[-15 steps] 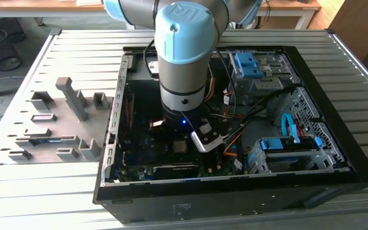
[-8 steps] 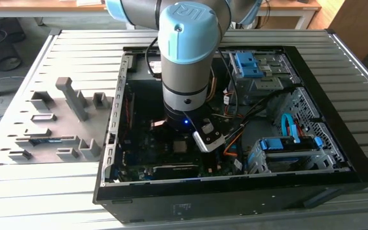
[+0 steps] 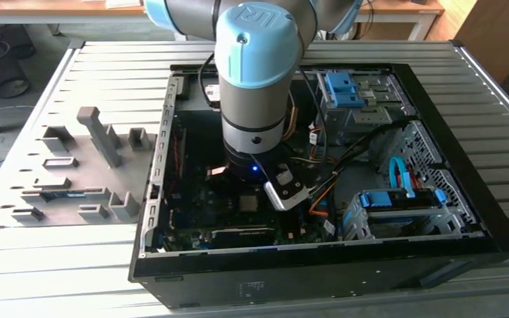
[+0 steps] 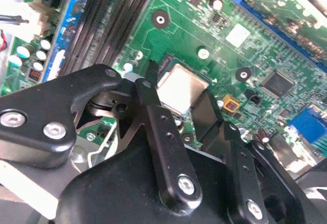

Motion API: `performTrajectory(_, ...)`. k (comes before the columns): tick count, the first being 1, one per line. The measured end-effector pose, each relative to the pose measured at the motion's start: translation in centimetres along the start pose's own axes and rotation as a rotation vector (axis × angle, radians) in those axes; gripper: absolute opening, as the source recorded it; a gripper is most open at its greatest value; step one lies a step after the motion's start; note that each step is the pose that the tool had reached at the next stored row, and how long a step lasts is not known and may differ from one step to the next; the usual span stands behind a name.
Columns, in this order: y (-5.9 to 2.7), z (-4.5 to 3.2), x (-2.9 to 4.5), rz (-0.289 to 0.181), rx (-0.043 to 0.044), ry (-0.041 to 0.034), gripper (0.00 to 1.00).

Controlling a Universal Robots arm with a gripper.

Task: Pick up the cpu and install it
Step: 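Place the cpu into insertion slot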

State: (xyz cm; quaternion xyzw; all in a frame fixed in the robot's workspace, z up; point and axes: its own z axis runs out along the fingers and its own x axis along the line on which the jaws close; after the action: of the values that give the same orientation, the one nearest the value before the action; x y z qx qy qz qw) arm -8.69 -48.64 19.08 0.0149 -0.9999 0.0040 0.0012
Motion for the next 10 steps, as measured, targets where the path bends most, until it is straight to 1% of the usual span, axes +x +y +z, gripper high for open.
performTrajectory(2,0.02,0.0,0.35,0.0,0.0,-0.0008,0.53)
performTrajectory(7,0.02,0.0,0.36,-0.001,-0.0001,-0.0009,0.53)
performTrajectory(10,-0.06,0.0,0.36,-0.011,0.0001,-0.0009,0.53)
